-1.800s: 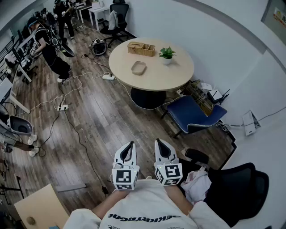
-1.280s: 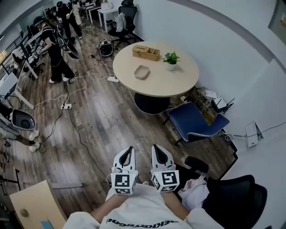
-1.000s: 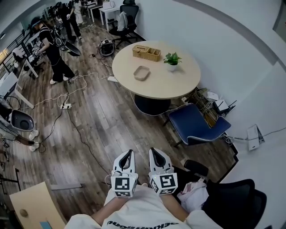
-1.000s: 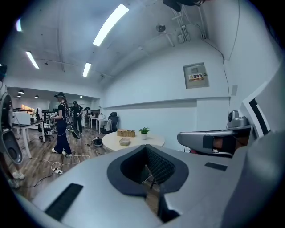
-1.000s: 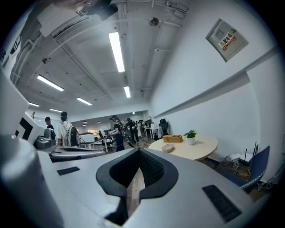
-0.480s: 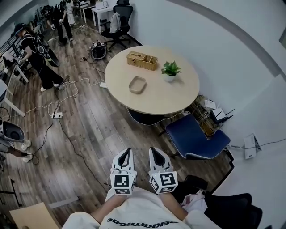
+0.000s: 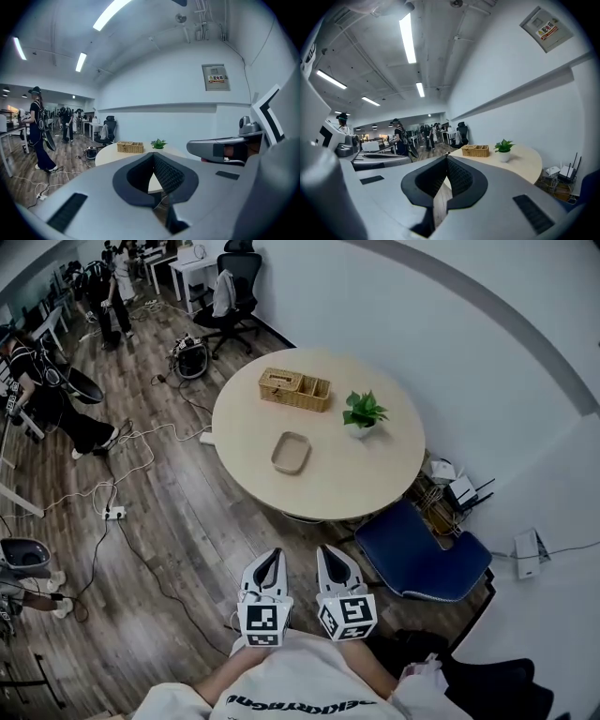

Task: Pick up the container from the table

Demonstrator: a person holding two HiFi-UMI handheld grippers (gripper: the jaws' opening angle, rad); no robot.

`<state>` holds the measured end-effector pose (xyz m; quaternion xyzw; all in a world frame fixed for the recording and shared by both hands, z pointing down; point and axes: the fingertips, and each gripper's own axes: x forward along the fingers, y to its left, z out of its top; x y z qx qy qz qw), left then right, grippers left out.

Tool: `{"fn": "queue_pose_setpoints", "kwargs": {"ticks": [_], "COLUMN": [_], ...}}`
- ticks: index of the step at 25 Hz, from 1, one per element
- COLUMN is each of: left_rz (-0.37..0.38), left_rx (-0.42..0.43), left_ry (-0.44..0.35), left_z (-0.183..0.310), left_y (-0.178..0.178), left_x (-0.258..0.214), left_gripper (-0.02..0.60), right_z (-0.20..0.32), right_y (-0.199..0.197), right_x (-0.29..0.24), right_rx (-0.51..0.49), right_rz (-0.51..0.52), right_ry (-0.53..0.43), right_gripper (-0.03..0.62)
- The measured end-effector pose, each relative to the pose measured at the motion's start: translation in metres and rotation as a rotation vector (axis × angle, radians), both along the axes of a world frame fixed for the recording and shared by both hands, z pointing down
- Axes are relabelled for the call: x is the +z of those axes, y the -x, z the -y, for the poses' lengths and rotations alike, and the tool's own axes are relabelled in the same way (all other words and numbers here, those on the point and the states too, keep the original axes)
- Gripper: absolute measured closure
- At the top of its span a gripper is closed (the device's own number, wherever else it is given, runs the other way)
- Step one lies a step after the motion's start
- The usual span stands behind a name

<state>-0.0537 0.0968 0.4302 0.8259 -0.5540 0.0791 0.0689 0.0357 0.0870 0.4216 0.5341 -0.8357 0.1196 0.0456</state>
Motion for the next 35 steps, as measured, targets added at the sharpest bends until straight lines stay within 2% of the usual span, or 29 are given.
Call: {"fn": "queue_pose_setpoints", "kwargs": {"ticks": [9, 19, 28, 35], "left_rz": [-0.005, -0.009, 0.040, 0.065], "left_rx": [0.017, 0.009, 0.035, 0.042], "left_ry": [0.037, 0.088, 0.206, 0.336], "left_z": [0.081, 0.150, 0.233, 0.303], "left_y": [0.038, 0.045, 0.032, 0.026], "left_x": [0.004, 0.025, 0.063, 0.116], "left_gripper": [0.566, 0.565, 0.565, 0.565], "right_z": [0.077, 0.140, 0.221, 0.287], "right_y": [0.033, 0.038, 0.026, 0.019], "right_x": [0.005, 0.026, 0.063, 0.116], "right_rx": [0.041, 0.047, 0.060, 0.082], "right_rz": [0.005, 0.000, -0.001, 0.020], "right_ry": [0.049, 0.095, 0.197, 0.313], "right_gripper": [0.562, 0.562, 0.560, 0.560]}}
